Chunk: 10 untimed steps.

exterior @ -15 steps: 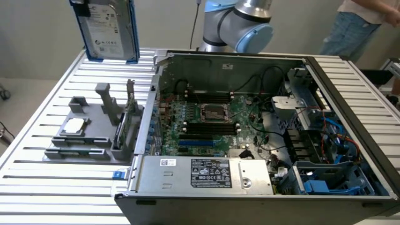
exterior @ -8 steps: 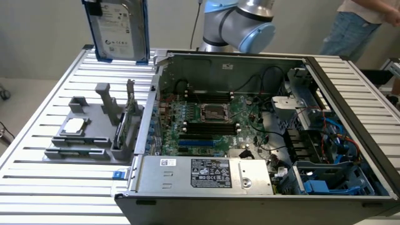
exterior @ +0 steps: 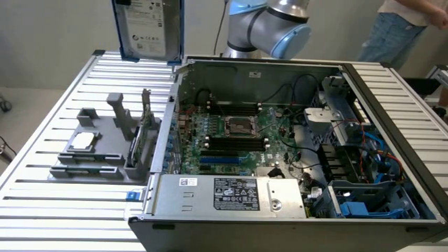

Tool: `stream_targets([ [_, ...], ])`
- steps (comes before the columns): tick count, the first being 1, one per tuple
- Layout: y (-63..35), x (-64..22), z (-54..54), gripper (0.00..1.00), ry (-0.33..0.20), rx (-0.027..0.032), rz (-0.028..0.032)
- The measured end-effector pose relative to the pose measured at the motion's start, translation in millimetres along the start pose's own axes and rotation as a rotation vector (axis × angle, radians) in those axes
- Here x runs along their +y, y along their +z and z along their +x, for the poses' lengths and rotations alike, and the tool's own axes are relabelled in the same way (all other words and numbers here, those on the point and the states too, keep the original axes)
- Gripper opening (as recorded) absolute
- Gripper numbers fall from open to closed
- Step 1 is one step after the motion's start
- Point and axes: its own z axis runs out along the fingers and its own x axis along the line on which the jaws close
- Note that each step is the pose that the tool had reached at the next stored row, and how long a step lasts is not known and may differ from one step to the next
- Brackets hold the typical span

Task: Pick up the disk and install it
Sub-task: 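Pick up the disk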

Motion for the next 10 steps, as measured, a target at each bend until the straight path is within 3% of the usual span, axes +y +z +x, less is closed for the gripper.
stream_targets([
  [10, -33.3, -42.6, 13.4, 0.33, 0.0, -0.0001, -0.0114],
])
